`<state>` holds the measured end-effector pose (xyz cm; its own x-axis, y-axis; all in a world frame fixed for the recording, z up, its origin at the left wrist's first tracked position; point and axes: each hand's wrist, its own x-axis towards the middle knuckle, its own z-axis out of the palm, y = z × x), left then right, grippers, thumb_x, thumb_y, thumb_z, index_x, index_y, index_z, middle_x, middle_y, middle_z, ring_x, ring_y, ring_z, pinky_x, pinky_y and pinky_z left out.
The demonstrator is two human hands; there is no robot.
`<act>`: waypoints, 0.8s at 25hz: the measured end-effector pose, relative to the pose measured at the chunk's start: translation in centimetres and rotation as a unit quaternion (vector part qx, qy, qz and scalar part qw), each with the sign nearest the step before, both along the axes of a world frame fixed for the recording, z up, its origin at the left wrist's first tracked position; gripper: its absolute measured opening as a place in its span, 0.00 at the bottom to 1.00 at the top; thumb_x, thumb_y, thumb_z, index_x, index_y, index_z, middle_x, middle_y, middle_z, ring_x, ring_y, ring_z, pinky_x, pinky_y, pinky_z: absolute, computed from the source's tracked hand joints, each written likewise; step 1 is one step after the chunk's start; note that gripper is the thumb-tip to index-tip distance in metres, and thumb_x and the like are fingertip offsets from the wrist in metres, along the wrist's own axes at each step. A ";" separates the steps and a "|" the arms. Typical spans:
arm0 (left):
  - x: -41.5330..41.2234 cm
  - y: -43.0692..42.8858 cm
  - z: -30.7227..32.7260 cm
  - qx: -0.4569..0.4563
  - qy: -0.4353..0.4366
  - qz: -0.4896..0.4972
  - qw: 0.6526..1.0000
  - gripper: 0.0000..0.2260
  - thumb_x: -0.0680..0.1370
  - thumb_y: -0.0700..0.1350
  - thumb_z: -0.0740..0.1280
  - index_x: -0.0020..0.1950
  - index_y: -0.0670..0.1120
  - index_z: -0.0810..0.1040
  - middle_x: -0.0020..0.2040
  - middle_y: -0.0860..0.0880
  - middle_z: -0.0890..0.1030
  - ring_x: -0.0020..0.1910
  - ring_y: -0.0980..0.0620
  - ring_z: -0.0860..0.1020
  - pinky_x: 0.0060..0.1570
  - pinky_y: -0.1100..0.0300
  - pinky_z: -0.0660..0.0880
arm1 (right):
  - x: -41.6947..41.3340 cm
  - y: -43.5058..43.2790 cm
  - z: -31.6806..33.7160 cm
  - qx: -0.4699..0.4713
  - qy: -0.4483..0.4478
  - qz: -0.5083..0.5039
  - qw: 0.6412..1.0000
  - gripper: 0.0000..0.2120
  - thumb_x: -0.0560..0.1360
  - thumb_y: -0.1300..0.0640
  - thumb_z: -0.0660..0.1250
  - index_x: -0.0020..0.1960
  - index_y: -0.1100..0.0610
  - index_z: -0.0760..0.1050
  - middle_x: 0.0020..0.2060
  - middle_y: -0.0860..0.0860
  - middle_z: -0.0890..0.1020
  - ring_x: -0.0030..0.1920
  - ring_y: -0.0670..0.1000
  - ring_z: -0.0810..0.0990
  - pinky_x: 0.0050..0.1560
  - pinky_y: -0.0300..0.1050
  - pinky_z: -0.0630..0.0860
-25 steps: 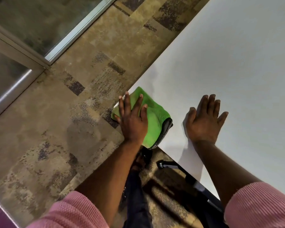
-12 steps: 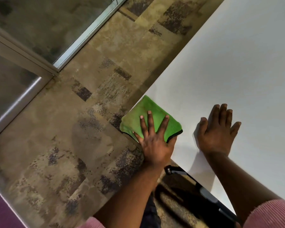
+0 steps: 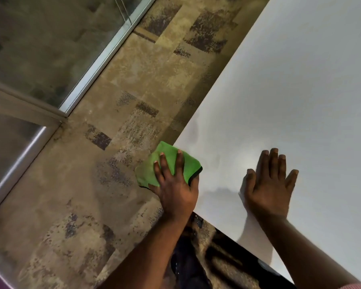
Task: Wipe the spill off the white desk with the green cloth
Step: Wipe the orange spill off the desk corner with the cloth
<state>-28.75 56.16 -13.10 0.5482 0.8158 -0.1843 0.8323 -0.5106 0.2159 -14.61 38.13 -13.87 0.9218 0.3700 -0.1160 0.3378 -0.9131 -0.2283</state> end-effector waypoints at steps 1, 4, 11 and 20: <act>0.6 0.5 0.3 -0.001 0.012 0.008 1.000 0.34 0.78 0.70 0.54 0.83 0.59 0.57 0.81 0.41 0.60 0.77 0.36 0.61 0.61 0.22 0.66 | 0.1 0.0 -0.2 0.000 0.000 -0.004 1.000 0.33 0.84 0.44 0.48 0.85 0.53 0.48 0.85 0.52 0.50 0.85 0.54 0.44 0.81 0.67 0.42; 2.1 2.5 1.1 0.007 0.046 -0.019 0.999 0.34 0.80 0.70 0.50 0.83 0.58 0.55 0.76 0.40 0.67 0.70 0.36 0.69 0.64 0.27 0.64 | 0.0 0.2 -0.3 0.001 -0.002 -0.011 1.000 0.32 0.84 0.44 0.49 0.85 0.53 0.50 0.85 0.52 0.50 0.85 0.53 0.44 0.81 0.66 0.41; 17.5 6.2 1.4 -0.007 -0.009 -0.100 0.995 0.31 0.81 0.69 0.55 0.82 0.60 0.58 0.74 0.40 0.70 0.67 0.37 0.72 0.64 0.39 0.68 | 0.2 0.2 0.0 -0.007 -0.020 -0.004 1.000 0.33 0.83 0.45 0.52 0.85 0.57 0.54 0.85 0.55 0.53 0.85 0.57 0.47 0.81 0.69 0.44; 18.4 7.8 1.3 0.014 0.006 -0.222 0.975 0.29 0.81 0.65 0.58 0.82 0.64 0.56 0.79 0.38 0.63 0.71 0.36 0.69 0.61 0.41 0.71 | 0.1 0.1 -0.1 -0.024 -0.026 0.009 0.999 0.33 0.83 0.45 0.51 0.85 0.56 0.53 0.85 0.55 0.52 0.85 0.56 0.46 0.81 0.68 0.44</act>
